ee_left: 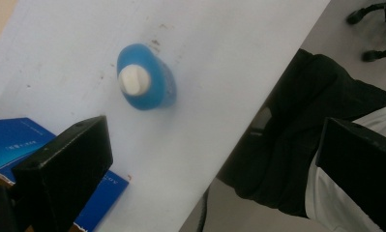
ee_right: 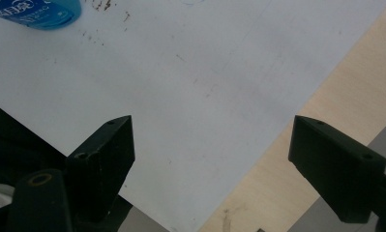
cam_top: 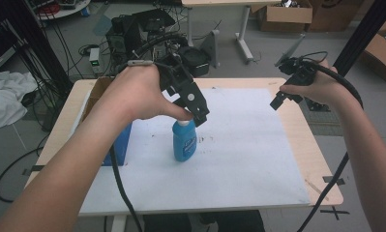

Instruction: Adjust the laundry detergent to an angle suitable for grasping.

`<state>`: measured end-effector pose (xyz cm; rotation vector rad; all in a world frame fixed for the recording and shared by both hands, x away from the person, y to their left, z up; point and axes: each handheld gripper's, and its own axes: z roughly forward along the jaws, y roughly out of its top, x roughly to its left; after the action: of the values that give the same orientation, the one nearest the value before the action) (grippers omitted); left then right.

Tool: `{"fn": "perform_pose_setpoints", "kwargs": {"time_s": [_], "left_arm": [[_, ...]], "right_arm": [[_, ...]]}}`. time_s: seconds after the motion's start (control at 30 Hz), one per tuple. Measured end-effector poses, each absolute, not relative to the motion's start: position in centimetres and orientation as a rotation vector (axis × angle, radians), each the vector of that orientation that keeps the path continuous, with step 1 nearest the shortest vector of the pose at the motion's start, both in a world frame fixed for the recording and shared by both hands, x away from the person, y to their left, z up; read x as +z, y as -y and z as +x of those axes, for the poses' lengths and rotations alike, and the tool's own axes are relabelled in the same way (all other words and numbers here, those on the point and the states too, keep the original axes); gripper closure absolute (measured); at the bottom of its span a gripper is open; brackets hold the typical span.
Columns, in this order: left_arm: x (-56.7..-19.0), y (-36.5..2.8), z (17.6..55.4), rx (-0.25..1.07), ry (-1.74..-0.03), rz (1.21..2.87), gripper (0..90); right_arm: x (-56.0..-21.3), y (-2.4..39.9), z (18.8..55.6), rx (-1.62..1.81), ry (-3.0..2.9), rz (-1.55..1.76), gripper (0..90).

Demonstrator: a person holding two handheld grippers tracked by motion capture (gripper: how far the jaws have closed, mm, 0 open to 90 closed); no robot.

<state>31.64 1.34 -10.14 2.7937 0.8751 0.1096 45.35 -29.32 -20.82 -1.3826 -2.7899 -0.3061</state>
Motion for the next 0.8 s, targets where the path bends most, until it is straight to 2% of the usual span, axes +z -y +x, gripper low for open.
{"fn": "perform_pose_setpoints", "kwargs": {"time_s": [0.8], "left_arm": [[-10.25,-1.45,31.43,0.117,-0.888,2.790,0.1]], "right_arm": [[-21.00,29.31,45.29,-0.303,2.792,-1.377,16.8]]}}
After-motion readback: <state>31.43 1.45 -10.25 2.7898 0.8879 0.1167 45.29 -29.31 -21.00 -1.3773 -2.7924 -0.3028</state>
